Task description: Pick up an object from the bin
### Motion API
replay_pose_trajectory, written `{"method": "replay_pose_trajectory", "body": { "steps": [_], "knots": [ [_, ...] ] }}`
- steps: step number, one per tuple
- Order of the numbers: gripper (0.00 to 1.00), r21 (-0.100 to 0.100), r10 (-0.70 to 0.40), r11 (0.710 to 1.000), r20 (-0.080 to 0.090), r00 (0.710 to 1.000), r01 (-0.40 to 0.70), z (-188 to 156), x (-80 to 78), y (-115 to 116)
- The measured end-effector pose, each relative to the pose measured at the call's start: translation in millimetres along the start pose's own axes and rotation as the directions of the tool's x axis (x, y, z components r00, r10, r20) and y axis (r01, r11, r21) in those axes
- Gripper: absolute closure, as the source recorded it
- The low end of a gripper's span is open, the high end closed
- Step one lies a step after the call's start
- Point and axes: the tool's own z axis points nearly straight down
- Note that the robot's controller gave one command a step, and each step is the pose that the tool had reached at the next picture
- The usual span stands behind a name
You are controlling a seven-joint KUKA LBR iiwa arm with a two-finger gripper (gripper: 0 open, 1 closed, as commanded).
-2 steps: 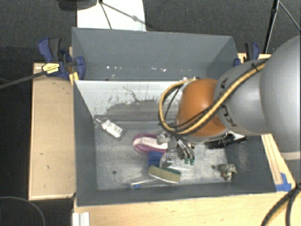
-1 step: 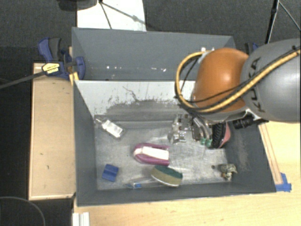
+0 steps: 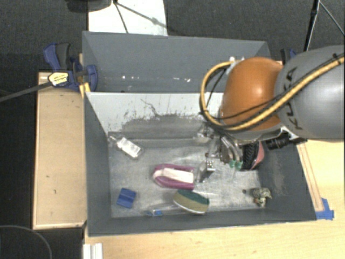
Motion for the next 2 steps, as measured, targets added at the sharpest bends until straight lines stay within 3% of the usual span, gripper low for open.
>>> {"method": "replay_pose_trajectory", "body": {
  "steps": [1, 2],
  "knots": [
    [0.0, 0.0, 0.018, 1.0, -0.001, 1.0, -0.018, 114.8, -5.2, 11.9],
    [1.0, 0.0, 0.017, 1.0, 0.0, 1.0, -0.017, 111.6, -5.4, 11.5]
  ]
}}
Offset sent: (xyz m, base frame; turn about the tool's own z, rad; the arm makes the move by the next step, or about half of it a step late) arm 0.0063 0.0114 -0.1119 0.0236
